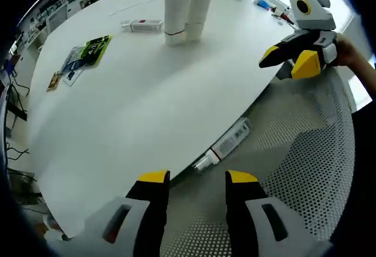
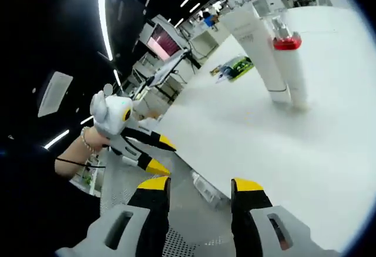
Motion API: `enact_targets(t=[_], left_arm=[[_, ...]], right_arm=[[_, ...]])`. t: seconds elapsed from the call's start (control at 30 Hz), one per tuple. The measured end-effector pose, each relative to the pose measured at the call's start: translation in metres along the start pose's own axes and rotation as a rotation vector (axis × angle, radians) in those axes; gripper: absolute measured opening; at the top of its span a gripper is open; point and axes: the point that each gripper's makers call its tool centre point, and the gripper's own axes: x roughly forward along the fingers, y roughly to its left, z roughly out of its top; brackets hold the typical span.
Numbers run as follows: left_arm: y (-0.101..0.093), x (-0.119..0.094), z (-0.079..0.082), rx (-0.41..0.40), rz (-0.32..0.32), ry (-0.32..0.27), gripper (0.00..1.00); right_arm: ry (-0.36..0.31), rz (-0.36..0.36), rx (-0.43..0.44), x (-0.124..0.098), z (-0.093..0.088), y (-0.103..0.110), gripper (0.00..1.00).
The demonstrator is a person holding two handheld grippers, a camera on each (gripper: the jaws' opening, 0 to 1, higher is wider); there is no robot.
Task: Arrange the skincare products in the storage area until every visible bottle or jar stands upright without overlapping.
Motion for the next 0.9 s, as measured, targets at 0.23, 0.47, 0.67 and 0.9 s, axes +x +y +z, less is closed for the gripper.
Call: enact_targets(t=[0.23,0.47,0.67,0.9], left_arm=[[0.002,0.015,-0.008,-0.089,-0.069,0.01,0.42],[0.001,0.023,-0.012,-0.15,-0.113,0.028,0.42],[-0.006,0.028,-0.016,-0.217,-0.15,0.042,0.41],[-0.01,0.04,-0.012,-0.202,-0.216,0.048,0.38]], right_arm=[[0.223,0.025,0.029,0.007,-0.032,0.0,0.44],[0.247,-0.013,0.207,0.021,-0.045,-0.01,0.44],[0.324,-0.026,0.244,0.027,-0.061,-0.009,0.44],[0.343,-0.053,0.277,0.037,-0.066,-0.011,0.43]])
